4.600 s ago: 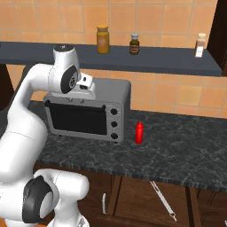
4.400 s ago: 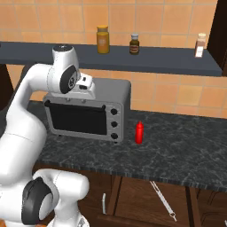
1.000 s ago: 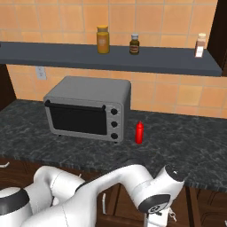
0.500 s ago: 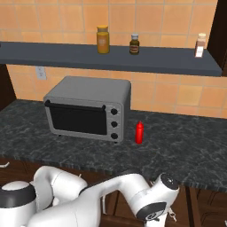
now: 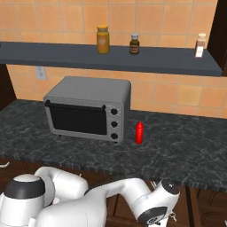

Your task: Pick the tongs from the drawer and place it on the counter.

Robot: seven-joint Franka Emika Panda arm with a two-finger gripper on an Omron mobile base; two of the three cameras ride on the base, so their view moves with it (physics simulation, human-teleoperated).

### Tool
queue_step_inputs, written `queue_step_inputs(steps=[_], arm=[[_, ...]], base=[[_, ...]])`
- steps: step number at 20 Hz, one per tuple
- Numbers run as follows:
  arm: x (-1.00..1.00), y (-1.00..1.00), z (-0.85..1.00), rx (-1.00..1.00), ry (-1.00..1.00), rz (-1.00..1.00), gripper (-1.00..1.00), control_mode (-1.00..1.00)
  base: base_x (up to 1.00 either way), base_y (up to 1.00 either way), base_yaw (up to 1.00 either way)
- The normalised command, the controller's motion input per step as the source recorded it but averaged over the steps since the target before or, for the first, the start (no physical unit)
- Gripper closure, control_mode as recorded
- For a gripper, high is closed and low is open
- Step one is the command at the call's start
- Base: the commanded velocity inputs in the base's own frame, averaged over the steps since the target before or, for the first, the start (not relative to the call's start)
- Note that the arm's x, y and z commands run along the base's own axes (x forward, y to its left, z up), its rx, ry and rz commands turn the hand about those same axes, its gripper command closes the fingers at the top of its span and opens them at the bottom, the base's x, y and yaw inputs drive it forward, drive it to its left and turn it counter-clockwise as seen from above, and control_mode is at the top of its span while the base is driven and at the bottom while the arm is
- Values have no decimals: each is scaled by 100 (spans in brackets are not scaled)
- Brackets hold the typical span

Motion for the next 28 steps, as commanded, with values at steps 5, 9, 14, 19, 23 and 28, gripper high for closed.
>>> queue_step_inputs(steps=[5, 9, 14, 19, 23, 28], arm=[[-70, -27, -14, 0, 6, -8, -100, -100], [-100, -43, -16, 0, 4, -12, -100, -100], [-99, -47, -6, 1, -1, -13, -100, -100], [30, 22, 62, 3, -5, -21, -100, -100], [99, 39, 32, 0, 4, -23, -100, -100], [100, 0, 1, 1, 20, -12, -100, -100]], base=[[0, 0, 0], [0, 0, 0], [0, 0, 0], [0, 0, 0], [0, 0, 0], [0, 0, 0]])
